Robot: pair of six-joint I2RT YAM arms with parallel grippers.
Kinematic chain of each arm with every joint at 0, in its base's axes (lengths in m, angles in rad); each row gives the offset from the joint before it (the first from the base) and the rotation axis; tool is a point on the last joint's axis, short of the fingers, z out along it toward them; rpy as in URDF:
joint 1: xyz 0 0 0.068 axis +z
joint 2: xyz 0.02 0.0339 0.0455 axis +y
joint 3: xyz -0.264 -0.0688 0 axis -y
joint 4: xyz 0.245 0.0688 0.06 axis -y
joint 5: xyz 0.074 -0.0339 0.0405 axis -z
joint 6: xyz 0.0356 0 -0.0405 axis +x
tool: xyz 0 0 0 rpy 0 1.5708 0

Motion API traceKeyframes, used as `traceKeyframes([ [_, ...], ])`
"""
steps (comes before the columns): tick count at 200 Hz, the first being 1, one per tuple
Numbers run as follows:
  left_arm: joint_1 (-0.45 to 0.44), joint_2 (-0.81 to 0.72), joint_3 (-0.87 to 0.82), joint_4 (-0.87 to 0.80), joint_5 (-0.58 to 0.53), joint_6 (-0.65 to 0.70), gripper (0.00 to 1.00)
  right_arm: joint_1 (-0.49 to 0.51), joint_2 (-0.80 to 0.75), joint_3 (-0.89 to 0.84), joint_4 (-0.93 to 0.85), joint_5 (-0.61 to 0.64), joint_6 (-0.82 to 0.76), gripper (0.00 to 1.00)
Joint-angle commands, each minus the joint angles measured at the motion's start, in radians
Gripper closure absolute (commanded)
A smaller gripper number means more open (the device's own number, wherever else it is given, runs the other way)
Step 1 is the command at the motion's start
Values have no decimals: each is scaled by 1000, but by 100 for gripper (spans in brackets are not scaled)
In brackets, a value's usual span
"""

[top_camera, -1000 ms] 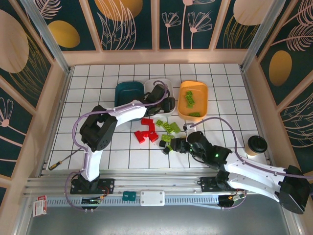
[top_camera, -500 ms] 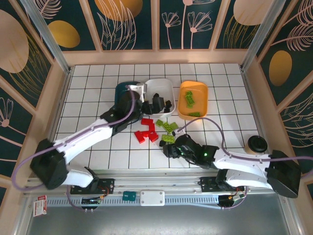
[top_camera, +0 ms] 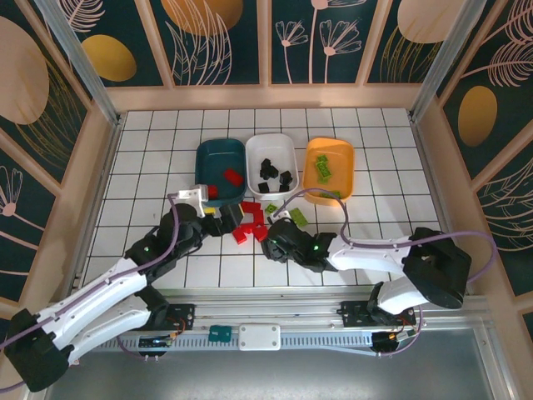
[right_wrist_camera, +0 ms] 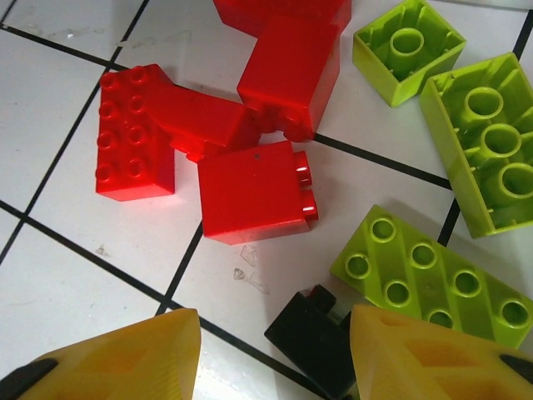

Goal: Sort the legos into containers by color
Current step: Move the lego to the bottom-center of the table, then pick up the lego from the bottom-center of the table.

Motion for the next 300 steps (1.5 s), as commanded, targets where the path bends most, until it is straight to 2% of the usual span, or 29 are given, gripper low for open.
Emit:
traceKeyframes([
  [1, -3, -43, -30, -62, -32, -28, 1, 8, 31, 40, -61, 44, -16, 50],
  [48, -3, -66, -50, -71, -48, -28, 2, 8, 92, 56, -88, 42, -23, 51],
  [92, -3, -74, -51, -79, -57, -25, 1, 19, 131, 81, -96, 21, -32, 62],
  [132, -2, -95, -59, -90, -60, -27, 1, 65, 119, 99, -54, -93, -66, 64],
  [155, -2, -94, -59, -94, -60, -27, 1, 90, 103, 111, -55, -94, -73, 58],
  [200, -2, -96, -55, -98, -65, -24, 2, 88, 78, 134, -125, 10, -82, 41],
  [236, -3, -99, -54, -102, -71, -25, 1, 76, 160, 152, -147, -16, -109, 39],
  [283, -3, -107, -50, -115, -76, -25, 2, 65, 246, 181, -150, -22, -140, 49],
  [300, -2, -109, -49, -117, -75, -25, 2, 63, 259, 189, -144, -17, -150, 59],
])
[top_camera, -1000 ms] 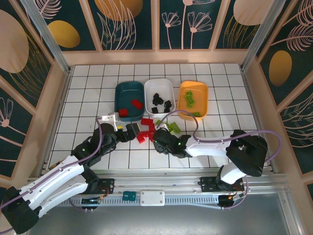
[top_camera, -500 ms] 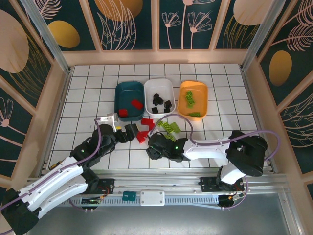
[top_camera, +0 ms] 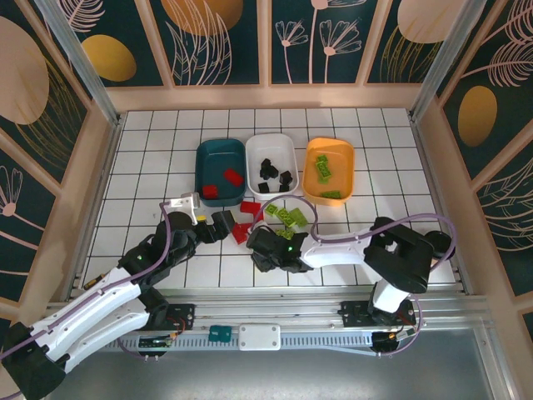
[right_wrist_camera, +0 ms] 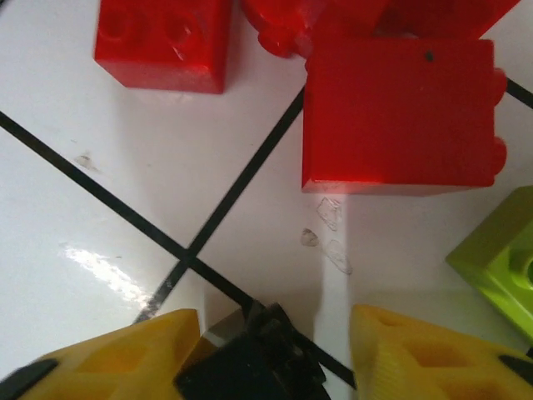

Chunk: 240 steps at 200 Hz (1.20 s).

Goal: Sort the legos into containers by color
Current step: Pick up the lego from the bottom-center of the table, then place the lego in the container.

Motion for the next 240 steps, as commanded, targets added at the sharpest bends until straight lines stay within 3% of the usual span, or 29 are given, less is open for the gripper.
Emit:
traceKeyframes([
  [1, -3, -14, 0, -28, -16, -13, 2, -10, 22, 38, -19, 8, -22, 60],
  [46, -2, -19, -3, -28, -16, -10, 1, -31, -100, 14, 90, -27, -47, 88],
  [97, -3, -11, -23, -13, -11, -13, 2, -270, -269, 29, 203, -147, -56, 93],
  [139, -2, 12, -38, -5, 0, 0, 2, -436, -67, 231, 161, -170, -69, 92],
  [177, -3, 76, -43, 15, 67, 23, 2, -489, 158, 419, 137, -201, -87, 86],
  [187, -2, 92, -44, 28, 92, 28, 1, -492, 200, 458, 138, -211, -87, 80],
  [211, -9, 117, -35, 51, 136, 45, 2, -498, 225, 486, 165, -212, -82, 52],
  [240, -74, 152, -14, 74, 122, 60, 2, -501, 144, 421, 214, -231, -64, 44],
])
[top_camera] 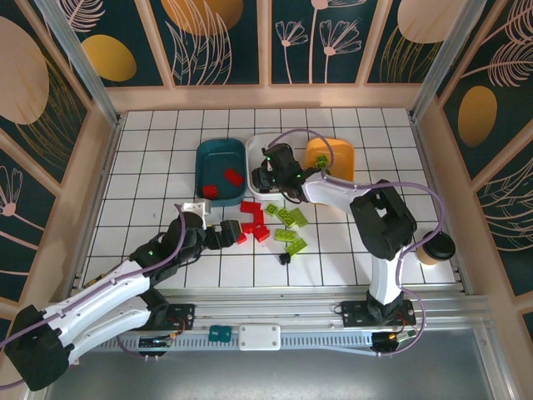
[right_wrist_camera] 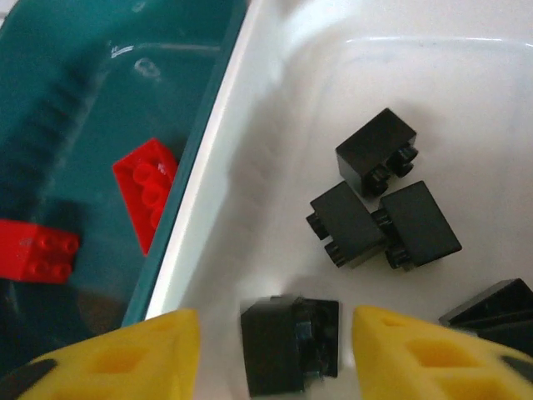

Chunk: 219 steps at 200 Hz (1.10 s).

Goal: Sort the legos into containers by color
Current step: Place the lego in the container, then pick up the lego from the middle-left of the table.

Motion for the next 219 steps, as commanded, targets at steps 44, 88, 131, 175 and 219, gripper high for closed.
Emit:
traceKeyframes([
  [44, -272, 246, 116, 55, -76, 65, 10, -5, -319, -267, 124, 20, 67, 43],
  [88, -478, 496, 218, 83, -127, 130, 15, -9, -590, -512, 124, 67, 115, 42],
  [131, -524, 693, 318, 110, -148, 204, 24, -12, -796, -651, 87, 76, 163, 42],
  [175, -524, 817, 377, 120, -229, 260, 34, -10, -927, -713, 35, 84, 186, 42],
  [219, -522, 878, 405, 141, -221, 276, 50, -9, -1007, -760, 5, 99, 202, 42],
])
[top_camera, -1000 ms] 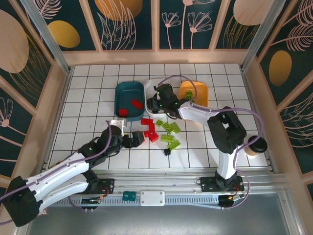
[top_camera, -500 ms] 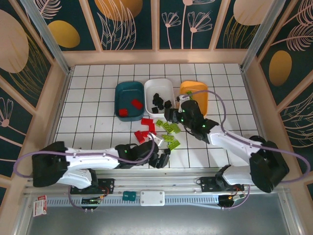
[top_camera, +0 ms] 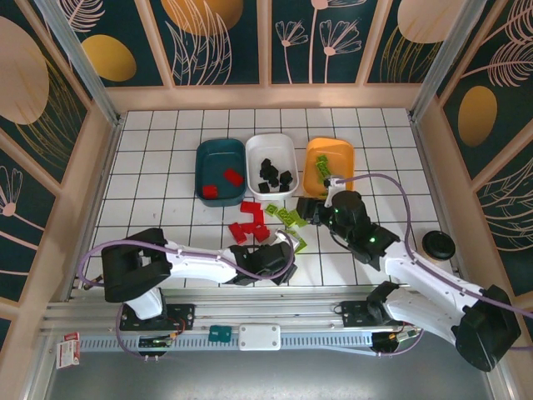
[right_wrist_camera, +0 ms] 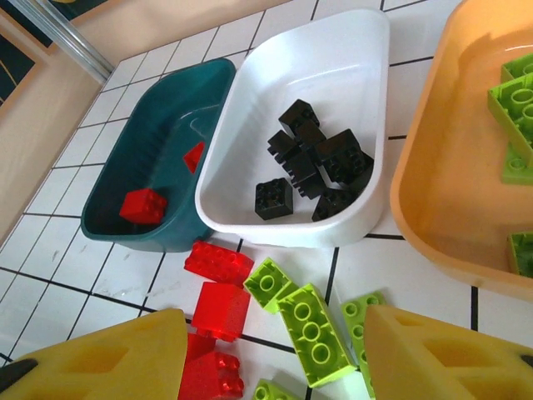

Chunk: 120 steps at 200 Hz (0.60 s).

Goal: Sort the legos into containers by color
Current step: Pick up the lego from the middle-left of the table.

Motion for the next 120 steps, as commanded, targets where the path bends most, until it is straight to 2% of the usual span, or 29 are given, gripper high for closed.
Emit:
traceKeyframes([
  [1, -2, 26, 30, 24, -20, 28, 50, -3, -39, -26, -33, 34, 24, 42],
  [20, -2, 26, 30, 29, -26, 28, 54, -3, -59, -33, -45, 40, 26, 42],
  [53, -2, 39, 32, 34, -40, 24, 73, -2, -80, -48, -53, 46, 30, 42],
  [73, -2, -14, 19, 44, -55, 14, 80, -2, -86, -62, -61, 47, 36, 42],
  [99, 21, -122, 6, 43, -71, 4, 82, 1, -108, -87, -62, 47, 50, 42],
  [120, 137, -231, -13, 68, -20, -14, 81, 7, -116, -110, -52, 42, 62, 42],
])
